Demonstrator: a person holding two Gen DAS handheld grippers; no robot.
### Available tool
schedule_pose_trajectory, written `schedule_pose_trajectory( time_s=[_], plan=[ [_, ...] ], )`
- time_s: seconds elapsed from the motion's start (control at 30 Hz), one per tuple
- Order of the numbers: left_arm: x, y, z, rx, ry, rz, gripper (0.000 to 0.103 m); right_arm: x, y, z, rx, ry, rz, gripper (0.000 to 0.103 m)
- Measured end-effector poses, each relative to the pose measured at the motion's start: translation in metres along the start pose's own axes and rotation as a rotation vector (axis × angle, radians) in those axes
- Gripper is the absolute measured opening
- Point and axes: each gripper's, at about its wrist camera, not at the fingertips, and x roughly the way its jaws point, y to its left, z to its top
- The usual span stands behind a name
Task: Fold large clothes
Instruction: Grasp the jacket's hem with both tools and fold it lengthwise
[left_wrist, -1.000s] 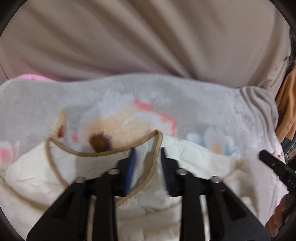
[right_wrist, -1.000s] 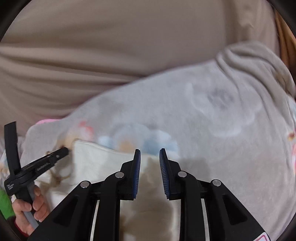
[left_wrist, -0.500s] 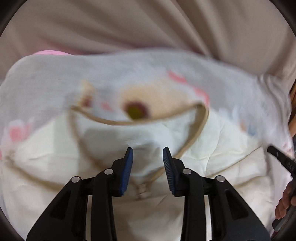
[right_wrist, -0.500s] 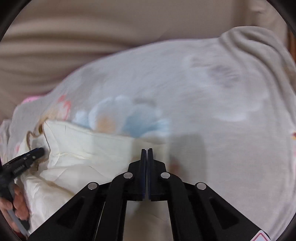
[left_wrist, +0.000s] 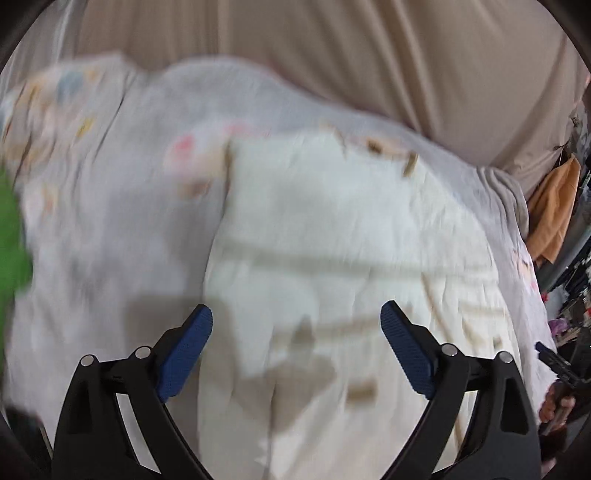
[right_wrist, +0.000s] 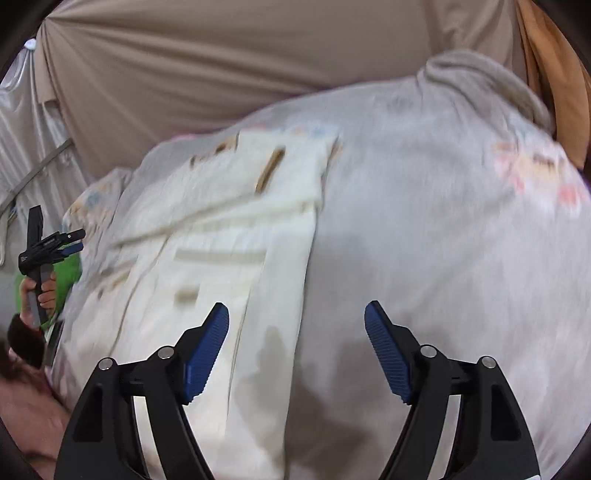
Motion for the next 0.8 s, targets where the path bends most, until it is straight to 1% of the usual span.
schedule_pose_trajectory(
  time_s=[0.03, 0.1, 0.2, 0.23, 0.3, 0.33, 0.37, 0.43, 0.5, 0.53, 0.57, 0.6, 0.63, 0.67, 0.7, 0.73, 0.77, 0.8],
  plan=[
    [-0.004, 0.012, -0.018, -0.037, 0.030, -0.007, 0.090, -0.002, 0.003, -0.020, 0.003, 0.030, -0.005, 0.075],
    [-0.012, 0.028, -0.047, -0.096, 0.049, -0.030, 0.090, -0.003, 0.010, -0.045, 0.012, 0.062, 0.002, 0.075],
    [-0.015, 0.038, -0.084, -0.167, 0.067, -0.094, 0.090, 0.003, 0.011, -0.070, 0.062, 0.100, 0.044, 0.075],
    [-0.013, 0.037, -0.094, -0.186, 0.087, -0.121, 0.090, 0.004, 0.012, -0.075, 0.079, 0.102, 0.059, 0.075],
    [-0.012, 0.032, -0.108, -0.201, 0.106, -0.161, 0.090, 0.006, 0.014, -0.080, 0.115, 0.093, 0.097, 0.076],
    [-0.012, 0.031, -0.114, -0.218, 0.119, -0.166, 0.091, 0.005, 0.017, -0.083, 0.129, 0.085, 0.116, 0.076],
    [-0.013, 0.027, -0.119, -0.205, 0.103, -0.156, 0.092, 0.005, 0.019, -0.085, 0.140, 0.079, 0.142, 0.076],
    [-0.013, 0.021, -0.123, -0.181, 0.084, -0.137, 0.092, 0.002, 0.024, -0.090, 0.150, 0.063, 0.156, 0.077],
    [-0.013, 0.018, -0.124, -0.189, 0.071, -0.133, 0.089, 0.005, 0.027, -0.091, 0.177, 0.057, 0.181, 0.077],
    [-0.014, 0.020, -0.123, -0.192, 0.069, -0.141, 0.081, 0.005, 0.026, -0.091, 0.189, 0.055, 0.192, 0.076],
    [-0.015, 0.019, -0.122, -0.191, 0.068, -0.149, 0.067, 0.006, 0.027, -0.092, 0.198, 0.050, 0.201, 0.073],
    [-0.017, 0.019, -0.123, -0.187, 0.064, -0.151, 0.062, 0.006, 0.030, -0.093, 0.201, 0.047, 0.211, 0.069],
    [-0.019, 0.019, -0.122, -0.181, 0.061, -0.149, 0.054, 0.006, 0.031, -0.093, 0.198, 0.050, 0.216, 0.067],
    [-0.022, 0.019, -0.121, -0.170, 0.047, -0.145, 0.042, 0.007, 0.033, -0.093, 0.189, 0.052, 0.219, 0.063],
    [-0.025, 0.019, -0.121, -0.162, 0.037, -0.139, 0.037, 0.007, 0.036, -0.093, 0.182, 0.048, 0.214, 0.053],
    [-0.030, 0.018, -0.119, -0.157, 0.020, -0.132, 0.028, 0.007, 0.038, -0.093, 0.178, 0.042, 0.210, 0.048],
    [-0.034, 0.019, -0.118, -0.158, 0.006, -0.138, 0.023, 0.007, 0.037, -0.092, 0.182, 0.037, 0.209, 0.037],
    [-0.039, 0.018, -0.117, -0.159, -0.010, -0.147, 0.021, 0.007, 0.036, -0.091, 0.194, 0.032, 0.211, 0.024]
  ],
)
